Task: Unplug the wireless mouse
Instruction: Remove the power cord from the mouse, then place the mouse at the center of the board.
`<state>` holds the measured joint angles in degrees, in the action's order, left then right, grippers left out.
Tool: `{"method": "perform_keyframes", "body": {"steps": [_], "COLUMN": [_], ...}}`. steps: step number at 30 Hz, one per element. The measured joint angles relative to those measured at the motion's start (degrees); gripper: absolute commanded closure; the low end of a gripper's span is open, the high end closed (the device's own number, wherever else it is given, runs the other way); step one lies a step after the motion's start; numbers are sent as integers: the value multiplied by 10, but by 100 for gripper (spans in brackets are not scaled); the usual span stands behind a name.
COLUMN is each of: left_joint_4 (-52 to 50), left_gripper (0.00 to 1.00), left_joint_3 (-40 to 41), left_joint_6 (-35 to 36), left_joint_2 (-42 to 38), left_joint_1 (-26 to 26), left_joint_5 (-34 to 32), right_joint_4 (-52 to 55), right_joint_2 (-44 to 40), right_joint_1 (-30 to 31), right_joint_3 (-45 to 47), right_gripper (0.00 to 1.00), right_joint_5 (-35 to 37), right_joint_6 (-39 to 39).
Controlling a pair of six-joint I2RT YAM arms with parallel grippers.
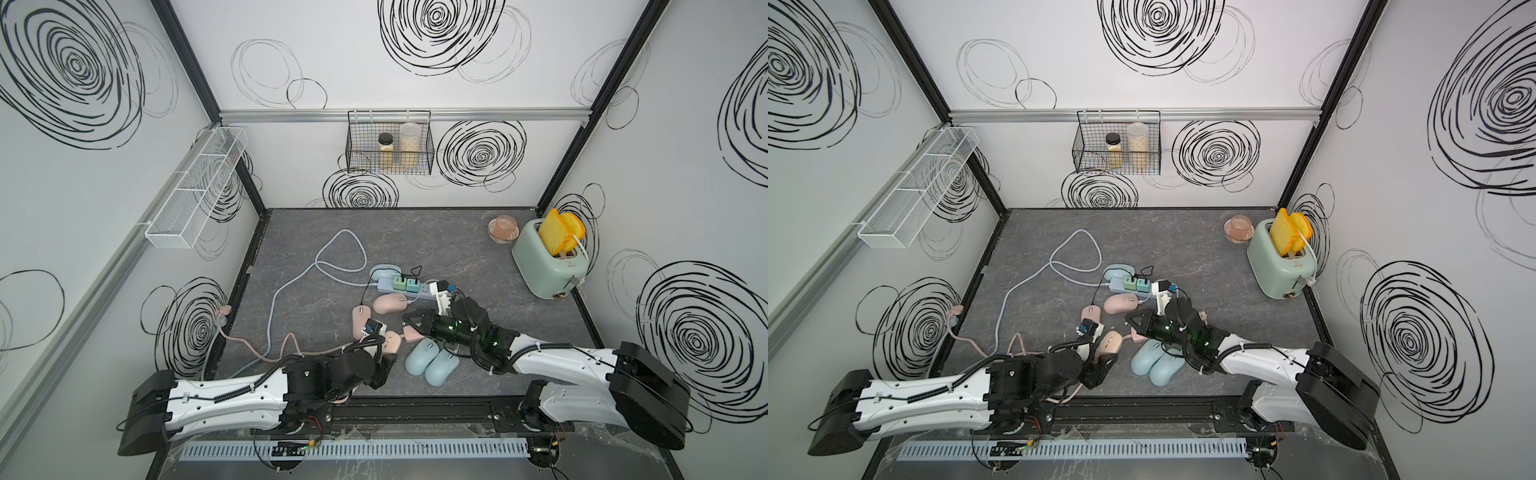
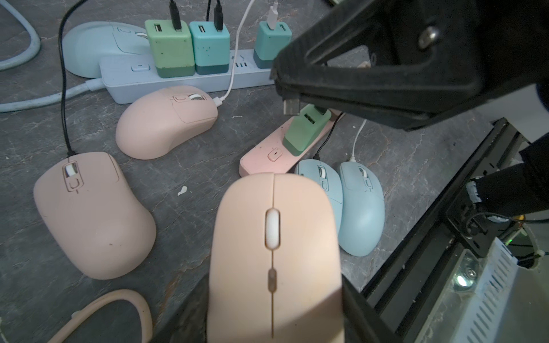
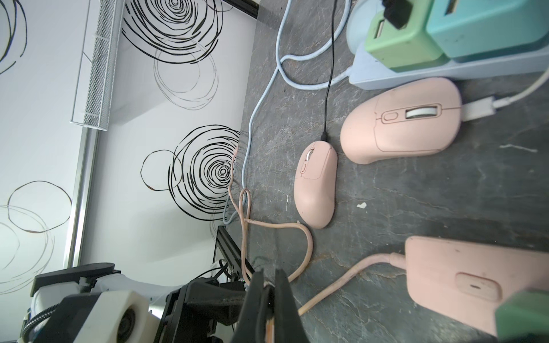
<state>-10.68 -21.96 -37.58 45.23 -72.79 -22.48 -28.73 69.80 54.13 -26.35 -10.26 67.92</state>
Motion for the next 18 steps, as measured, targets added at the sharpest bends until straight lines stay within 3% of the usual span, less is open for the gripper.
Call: {"method": "perform_keyframes", "body": {"steps": [8, 12, 15, 18], "left_joint_4": [-40, -61, -66, -68], "left_gripper": [100, 100, 100, 100], "left_joint_3": [0, 0, 0, 0], "left_joint_6": [-14, -18, -22, -26], "left_joint_2": [-21, -46, -57, -57], "left_joint_1": [38, 76, 106, 133], "left_joint_5": [-12, -15, -16, -16], "right_joint_4": [26, 45, 53, 61], "right_joint_2": [4, 29, 60, 87], "right_joint_1": [2, 8, 14, 16], "right_joint_3": [0, -4, -10, -15], "right_gripper": [100, 91, 76, 51], "right_joint_5": [-16, -33, -46, -60], "right_joint_6": [-7, -14, -18, -20]}}
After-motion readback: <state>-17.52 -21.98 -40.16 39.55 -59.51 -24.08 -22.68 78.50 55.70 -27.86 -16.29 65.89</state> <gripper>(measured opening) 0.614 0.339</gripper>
